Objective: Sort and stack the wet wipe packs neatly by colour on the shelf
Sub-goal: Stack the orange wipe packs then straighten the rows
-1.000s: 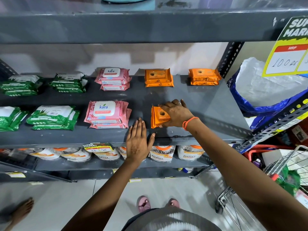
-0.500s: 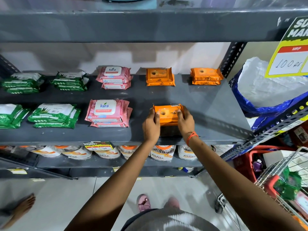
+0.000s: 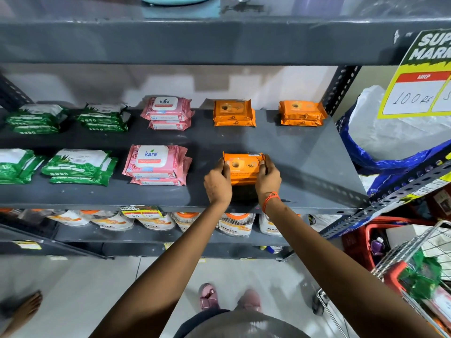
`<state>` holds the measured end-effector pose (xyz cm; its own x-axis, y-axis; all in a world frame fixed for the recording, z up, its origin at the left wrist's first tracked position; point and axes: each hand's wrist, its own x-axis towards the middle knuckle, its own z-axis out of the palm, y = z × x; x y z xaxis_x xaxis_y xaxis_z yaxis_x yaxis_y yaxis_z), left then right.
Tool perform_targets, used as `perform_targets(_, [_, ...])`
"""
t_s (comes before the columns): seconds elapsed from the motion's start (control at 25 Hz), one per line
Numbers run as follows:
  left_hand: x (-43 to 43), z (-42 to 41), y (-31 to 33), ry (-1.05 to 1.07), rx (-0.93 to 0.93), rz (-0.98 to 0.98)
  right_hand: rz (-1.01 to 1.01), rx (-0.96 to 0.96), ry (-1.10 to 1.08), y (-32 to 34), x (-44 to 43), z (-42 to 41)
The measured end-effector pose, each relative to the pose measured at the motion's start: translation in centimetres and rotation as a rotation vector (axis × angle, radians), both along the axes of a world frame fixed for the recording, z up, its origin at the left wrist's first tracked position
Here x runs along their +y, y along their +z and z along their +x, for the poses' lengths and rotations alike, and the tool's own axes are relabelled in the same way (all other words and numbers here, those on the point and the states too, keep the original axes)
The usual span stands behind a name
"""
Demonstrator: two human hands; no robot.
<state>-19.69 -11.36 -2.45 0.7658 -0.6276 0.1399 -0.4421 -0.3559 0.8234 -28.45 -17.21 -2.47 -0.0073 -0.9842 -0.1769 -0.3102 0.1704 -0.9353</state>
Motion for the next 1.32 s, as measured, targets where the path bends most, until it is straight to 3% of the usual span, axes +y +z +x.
perform_targets(0.2, [-0.3, 0.5, 0.5, -0.006, -0.009, 0.053, 0.022, -0.003, 0.051, 0.4, -0.5, 0.0])
perform_targets(0.32, [0.6, 0.9, 1.2, -0.008, -0.079, 0.028, -0.266, 0.221, 0.155, 1.5, -0.7, -0.1])
perform_targets(0.44, [2.3, 2.5, 2.9, -0.01, -0.194, -0.051, -0.48, 0.24, 0.322, 3.0, 0.2, 2.3])
perform_targets(0.56, [4.6, 6.2, 4.8, -0.028, -0.283, -0.172, -0.435, 0.226, 0.507, 3.5, 2.4, 7.1])
perform_targets(0.68, [7.5, 12.6, 5.2, 0.022, -0.331, -0.182, -0.215, 0.15, 0.554, 3.4, 4.4, 12.1])
perform_targets(0.76, [9.0, 17.4, 4.4, 0.089, -0.24, -0.149, -0.042, 0.037, 0.47, 3.1, 5.4, 14.7])
perform_targets(0.84, [9.4, 20.4, 3.0, 0.118, 0.05, -0.035, 0.102, -0.075, 0.354, 2.3, 6.4, 16.5])
perform_targets(0.92, [9.6, 21.7, 1.9, 0.122, 0.381, 0.055, 0.12, -0.132, 0.26, 1.6, 7.6, 18.1])
perform_targets(0.96, [9.5, 21.7, 1.4, 0.109, 0.437, 0.07, 0.126, -0.147, 0.23, 1.5, 7.9, 18.5])
perform_targets(1.32, [9.7, 22.6, 1.4, 0.061, 0.418, -0.026, 0.169, -0.069, 0.192, 3.1, 9.0, 19.6])
